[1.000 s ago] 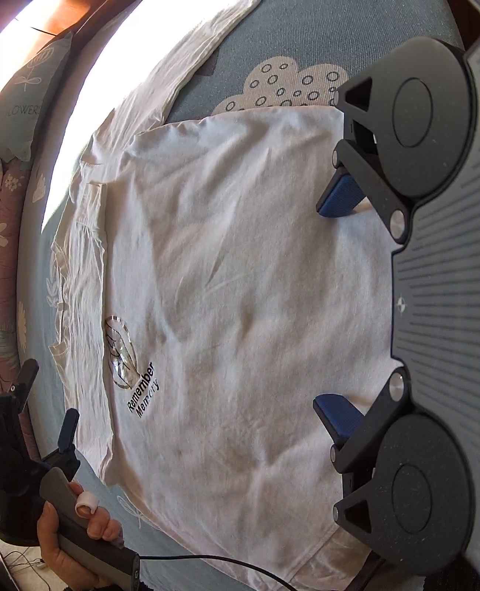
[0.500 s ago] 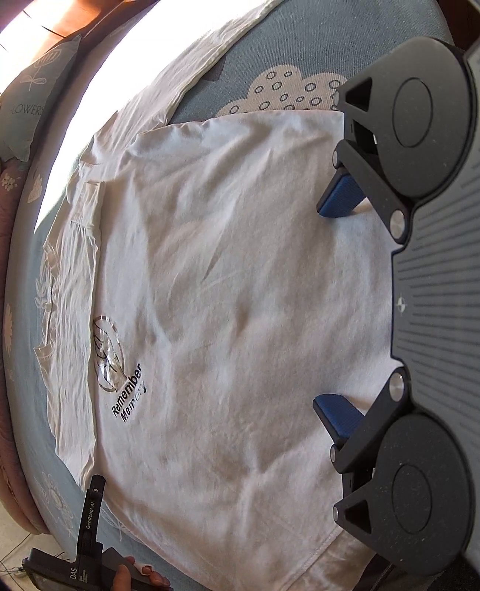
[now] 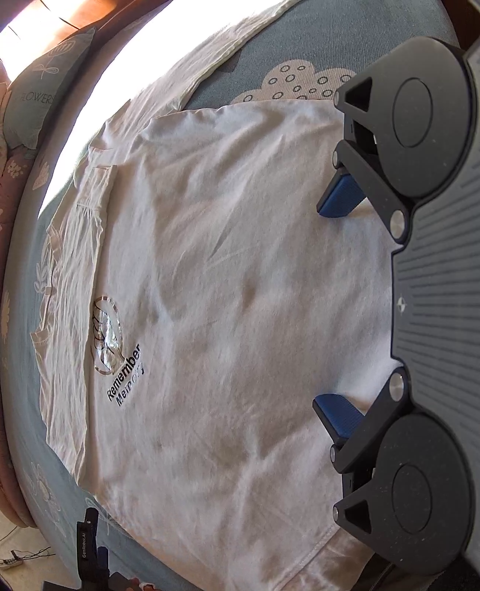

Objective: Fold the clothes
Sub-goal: 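Withdraw the open left gripper from the folded sleeve, then move the open right gripper over to the other sleeve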

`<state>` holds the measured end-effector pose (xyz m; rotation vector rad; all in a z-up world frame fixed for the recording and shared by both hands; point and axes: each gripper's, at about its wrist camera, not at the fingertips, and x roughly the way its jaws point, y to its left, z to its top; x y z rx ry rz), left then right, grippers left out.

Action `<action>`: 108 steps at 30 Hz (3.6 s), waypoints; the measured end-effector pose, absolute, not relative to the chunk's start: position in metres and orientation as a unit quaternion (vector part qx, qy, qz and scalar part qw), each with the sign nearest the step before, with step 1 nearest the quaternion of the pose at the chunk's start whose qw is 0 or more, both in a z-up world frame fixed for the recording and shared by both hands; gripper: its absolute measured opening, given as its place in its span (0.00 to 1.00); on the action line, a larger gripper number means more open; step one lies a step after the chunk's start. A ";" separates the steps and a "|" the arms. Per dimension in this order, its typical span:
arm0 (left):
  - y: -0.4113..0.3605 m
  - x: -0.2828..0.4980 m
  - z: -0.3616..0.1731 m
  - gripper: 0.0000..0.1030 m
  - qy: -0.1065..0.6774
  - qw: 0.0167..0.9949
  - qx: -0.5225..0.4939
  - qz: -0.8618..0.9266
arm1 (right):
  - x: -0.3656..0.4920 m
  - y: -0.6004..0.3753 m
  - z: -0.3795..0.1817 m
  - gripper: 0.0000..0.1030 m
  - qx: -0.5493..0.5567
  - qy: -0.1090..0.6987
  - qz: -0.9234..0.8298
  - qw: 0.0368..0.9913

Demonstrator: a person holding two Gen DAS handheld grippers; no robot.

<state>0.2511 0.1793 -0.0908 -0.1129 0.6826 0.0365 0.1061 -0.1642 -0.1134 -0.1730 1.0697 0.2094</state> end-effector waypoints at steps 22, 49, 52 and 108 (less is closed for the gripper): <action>0.127 0.311 -0.091 0.94 0.351 0.919 -0.111 -0.141 | 0.111 -0.164 -0.115 1.00 -0.077 0.503 0.113 0.853; 0.096 0.395 -0.097 0.94 0.390 0.915 -0.056 -0.082 | 0.104 -0.166 -0.117 1.00 -0.069 0.481 0.111 0.867; 0.097 0.371 -0.066 0.95 0.368 0.921 -0.056 -0.119 | 0.103 -0.166 -0.117 1.00 -0.068 0.479 0.111 0.868; 0.000 0.089 -0.090 0.99 0.457 0.868 0.100 -0.168 | 0.067 -0.218 -0.092 1.00 -0.016 0.420 0.118 0.900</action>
